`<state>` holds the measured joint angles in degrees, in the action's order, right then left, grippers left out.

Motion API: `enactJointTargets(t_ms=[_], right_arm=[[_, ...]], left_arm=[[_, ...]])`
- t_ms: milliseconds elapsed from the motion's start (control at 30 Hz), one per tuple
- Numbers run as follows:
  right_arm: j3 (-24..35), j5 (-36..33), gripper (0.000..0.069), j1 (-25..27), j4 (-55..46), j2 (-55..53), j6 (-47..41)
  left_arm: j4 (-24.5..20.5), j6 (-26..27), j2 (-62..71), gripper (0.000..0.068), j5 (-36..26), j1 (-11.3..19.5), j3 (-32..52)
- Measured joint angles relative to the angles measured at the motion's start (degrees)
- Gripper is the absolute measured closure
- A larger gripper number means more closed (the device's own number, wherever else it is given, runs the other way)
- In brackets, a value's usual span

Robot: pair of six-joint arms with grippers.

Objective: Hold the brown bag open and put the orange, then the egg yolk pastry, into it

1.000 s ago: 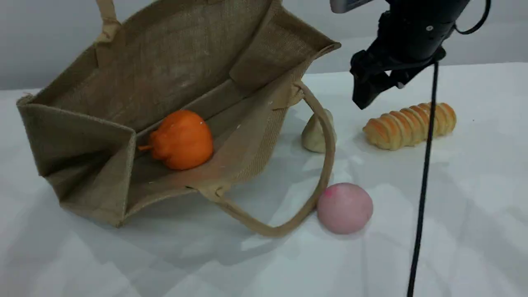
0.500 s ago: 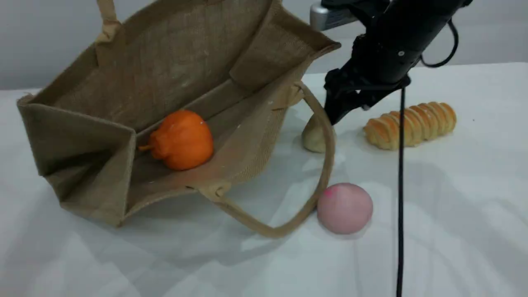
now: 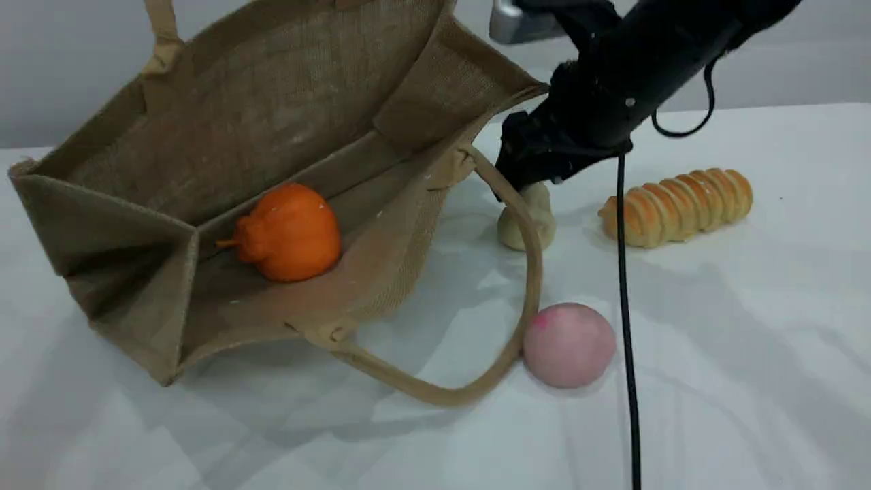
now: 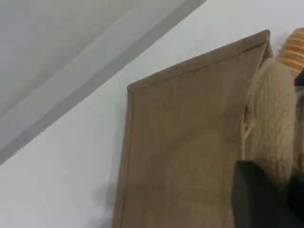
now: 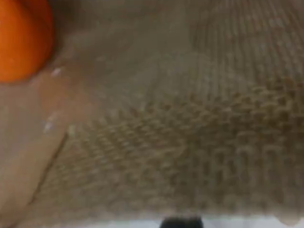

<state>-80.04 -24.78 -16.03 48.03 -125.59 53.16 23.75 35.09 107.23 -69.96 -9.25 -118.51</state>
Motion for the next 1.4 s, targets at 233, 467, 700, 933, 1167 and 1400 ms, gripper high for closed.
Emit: enactJointTargets(t_ms=[233, 467, 700, 933, 1167, 1400], right_arm=[[-3.4, -0.2, 0.0172, 0.0, -0.2, -3.5, -0.1], [-4.1, 1.2, 0.0209, 0.0, -0.1, -5.2, 0.0], [-4.4, 1.1, 0.0316, 0.0, -0.9, -6.4, 0.0], [-4.4, 0.8, 0.053, 0.0, -1.8, -6.4, 0.0], [-4.3, 0.8, 0.0648, 0.0, -1.8, -6.4, -0.2], [-3.9, -1.9, 0.0664, 1.1, -5.2, -3.1, -4.4]], left_arm=[[0.0, 0.0, 0.0, 0.0596, 0.0, 0.0, 0.0], [0.1, 0.0, 0.0, 0.0596, 0.0, 0.0, 0.0], [0.2, 0.0, 0.0, 0.0596, 0.0, 0.0, 0.0], [0.2, 0.0, 0.0, 0.0596, 0.0, 0.0, 0.0], [0.2, 0.0, 0.0, 0.0596, 0.0, 0.0, 0.0], [0.2, 0.0, 0.0, 0.0596, 0.0, 0.0, 0.0]])
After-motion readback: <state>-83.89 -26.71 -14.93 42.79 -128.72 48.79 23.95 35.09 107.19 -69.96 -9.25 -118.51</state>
